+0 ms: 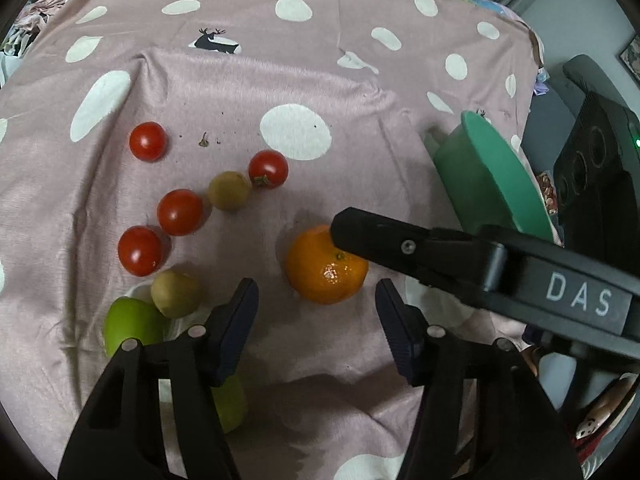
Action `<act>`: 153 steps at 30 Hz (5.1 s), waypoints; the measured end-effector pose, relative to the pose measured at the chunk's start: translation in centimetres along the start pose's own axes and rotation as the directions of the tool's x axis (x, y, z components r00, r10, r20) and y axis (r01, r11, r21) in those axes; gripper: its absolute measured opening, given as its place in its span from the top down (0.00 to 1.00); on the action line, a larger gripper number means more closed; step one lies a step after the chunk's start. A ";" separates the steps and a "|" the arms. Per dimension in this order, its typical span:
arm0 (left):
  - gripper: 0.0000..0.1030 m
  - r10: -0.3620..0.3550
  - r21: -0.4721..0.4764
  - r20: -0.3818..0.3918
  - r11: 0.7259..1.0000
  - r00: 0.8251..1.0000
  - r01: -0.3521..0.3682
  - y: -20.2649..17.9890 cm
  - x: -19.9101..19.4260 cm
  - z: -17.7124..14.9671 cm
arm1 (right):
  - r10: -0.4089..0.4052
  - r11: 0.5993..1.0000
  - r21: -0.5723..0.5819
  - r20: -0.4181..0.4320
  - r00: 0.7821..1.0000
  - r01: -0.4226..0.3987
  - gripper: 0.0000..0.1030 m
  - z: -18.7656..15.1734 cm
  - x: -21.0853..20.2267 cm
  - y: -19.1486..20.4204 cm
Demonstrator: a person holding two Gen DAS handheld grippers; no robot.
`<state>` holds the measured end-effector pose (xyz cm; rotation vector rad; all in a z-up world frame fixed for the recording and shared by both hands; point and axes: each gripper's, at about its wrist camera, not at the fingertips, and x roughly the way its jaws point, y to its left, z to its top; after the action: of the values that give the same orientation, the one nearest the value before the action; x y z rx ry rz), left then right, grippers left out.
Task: Organize fruits
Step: 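Close the right gripper around the larger orange, then lift the larger orange with the right gripper toward the green bowl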
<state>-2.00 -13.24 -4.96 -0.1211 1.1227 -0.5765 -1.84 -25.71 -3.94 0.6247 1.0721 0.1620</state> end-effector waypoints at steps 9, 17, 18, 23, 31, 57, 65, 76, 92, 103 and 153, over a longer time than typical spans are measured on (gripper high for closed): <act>0.47 -0.006 -0.016 -0.026 1.000 1.000 0.005 0.5 0.9 0.0 | 0.005 1.000 0.014 -0.038 0.999 -0.004 0.52 -0.2 1.1 -0.4; 0.48 -0.012 -0.015 -0.021 1.000 1.000 0.012 0.4 1.3 0.0 | 0.008 1.000 0.028 -0.064 0.998 -0.007 0.52 -0.1 1.9 -0.7; 0.49 -0.014 -0.015 -0.020 1.000 1.000 0.014 0.4 1.4 0.0 | 0.011 0.999 0.030 -0.064 0.998 -0.009 0.52 0.0 1.9 -0.7; 0.50 -0.024 -0.024 -0.018 0.999 1.000 0.024 0.6 1.5 0.3 | 0.024 0.999 0.038 -0.071 0.997 -0.022 0.52 -0.1 2.2 -1.0; 0.55 -0.019 -0.019 -0.013 1.000 1.000 0.019 0.7 1.3 0.2 | 0.031 0.999 0.018 -0.089 0.996 -0.029 0.52 -0.3 2.9 -0.5; 0.57 -0.009 -0.004 -0.005 1.000 1.000 0.009 0.7 1.3 0.2 | 0.013 1.000 -0.007 -0.077 0.997 -0.014 0.53 -0.3 3.0 0.0; 0.57 -0.013 0.002 0.005 1.000 1.000 0.013 0.4 0.6 0.2 | 0.016 1.000 -0.022 -0.063 0.998 -0.017 0.53 -0.4 2.7 0.2; 0.57 -0.014 0.026 0.039 1.000 0.999 0.013 0.0 -0.5 0.3 | 0.019 0.999 -0.050 -0.029 0.999 -0.021 0.53 -0.6 1.4 0.8; 0.57 -0.015 0.046 0.065 0.999 0.998 0.012 -0.4 -1.4 0.2 | 0.016 0.997 -0.081 0.006 1.000 -0.016 0.53 -1.1 0.2 1.7; 0.57 -0.016 0.052 0.074 0.999 0.997 0.012 -0.6 -1.7 0.1 | 0.016 0.996 -0.082 0.012 1.000 -0.015 0.53 -1.1 0.1 1.9; 0.57 -0.041 0.164 0.211 0.987 0.977 0.006 -4.6 -5.6 0.2 | 0.030 0.987 -0.162 0.174 0.984 -0.001 0.53 -2.2 -5.6 3.6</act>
<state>-5.26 -14.46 1.43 -0.0541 0.8625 -0.6576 -5.86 -24.16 1.64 0.4916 0.8740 0.2017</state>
